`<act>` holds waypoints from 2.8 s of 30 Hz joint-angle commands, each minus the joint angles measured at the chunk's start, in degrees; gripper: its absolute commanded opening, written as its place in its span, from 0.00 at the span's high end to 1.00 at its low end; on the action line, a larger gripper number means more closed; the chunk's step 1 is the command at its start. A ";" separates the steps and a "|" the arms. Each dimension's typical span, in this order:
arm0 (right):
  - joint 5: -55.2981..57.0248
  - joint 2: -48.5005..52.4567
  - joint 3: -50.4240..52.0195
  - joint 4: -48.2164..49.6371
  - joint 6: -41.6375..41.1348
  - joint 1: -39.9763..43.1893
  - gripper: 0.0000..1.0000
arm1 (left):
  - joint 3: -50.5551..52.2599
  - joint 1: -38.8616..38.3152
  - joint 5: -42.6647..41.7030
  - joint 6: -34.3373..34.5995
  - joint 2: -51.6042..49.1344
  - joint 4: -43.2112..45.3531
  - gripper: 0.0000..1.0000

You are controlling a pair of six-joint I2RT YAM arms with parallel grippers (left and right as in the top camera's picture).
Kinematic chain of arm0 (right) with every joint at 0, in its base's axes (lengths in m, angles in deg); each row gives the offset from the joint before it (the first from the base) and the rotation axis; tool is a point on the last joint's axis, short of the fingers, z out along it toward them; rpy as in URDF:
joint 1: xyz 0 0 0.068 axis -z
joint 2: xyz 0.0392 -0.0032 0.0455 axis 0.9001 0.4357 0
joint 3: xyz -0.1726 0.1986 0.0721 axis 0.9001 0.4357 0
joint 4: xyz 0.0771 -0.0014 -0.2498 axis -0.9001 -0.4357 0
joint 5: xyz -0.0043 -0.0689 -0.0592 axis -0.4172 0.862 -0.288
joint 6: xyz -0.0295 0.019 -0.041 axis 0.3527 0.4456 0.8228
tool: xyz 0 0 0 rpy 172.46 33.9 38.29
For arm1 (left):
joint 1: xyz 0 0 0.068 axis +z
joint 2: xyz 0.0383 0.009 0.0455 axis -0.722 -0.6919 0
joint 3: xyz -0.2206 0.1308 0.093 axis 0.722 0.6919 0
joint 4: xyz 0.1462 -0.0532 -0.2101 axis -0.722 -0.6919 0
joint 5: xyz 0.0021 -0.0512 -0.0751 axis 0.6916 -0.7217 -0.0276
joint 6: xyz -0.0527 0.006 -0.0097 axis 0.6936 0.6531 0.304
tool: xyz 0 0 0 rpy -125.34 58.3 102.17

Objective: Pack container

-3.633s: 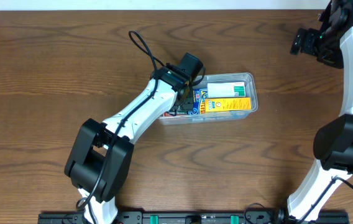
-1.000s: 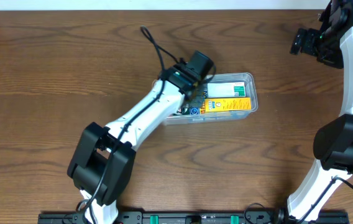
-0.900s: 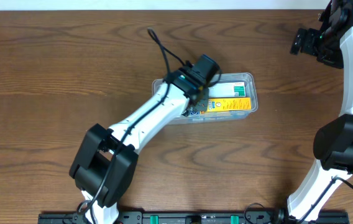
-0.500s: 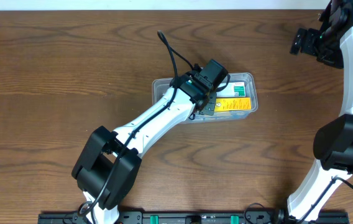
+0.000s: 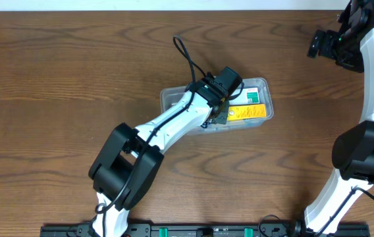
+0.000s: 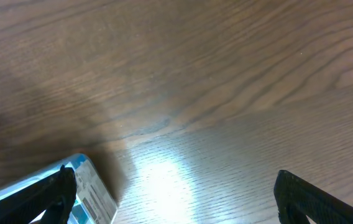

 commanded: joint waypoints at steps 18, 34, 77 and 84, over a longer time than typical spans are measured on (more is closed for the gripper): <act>-0.39 -0.09 -0.87 -0.04 -0.63 0.00 0.01 | -1.07 7.06 0.52 -1.38 -0.83 -4.90 0.94; -0.39 -0.09 -0.87 -0.07 -0.63 0.00 0.01 | -1.07 7.76 3.96 -9.62 -0.83 -3.61 0.94; -0.39 -0.09 -0.87 -0.07 -0.63 -0.04 0.01 | -10.80 9.84 5.03 -19.98 -0.26 -6.86 0.94; -0.39 -0.09 -0.87 -0.04 -0.63 -0.04 0.01 | -14.23 6.97 1.92 -18.93 1.73 -13.73 0.75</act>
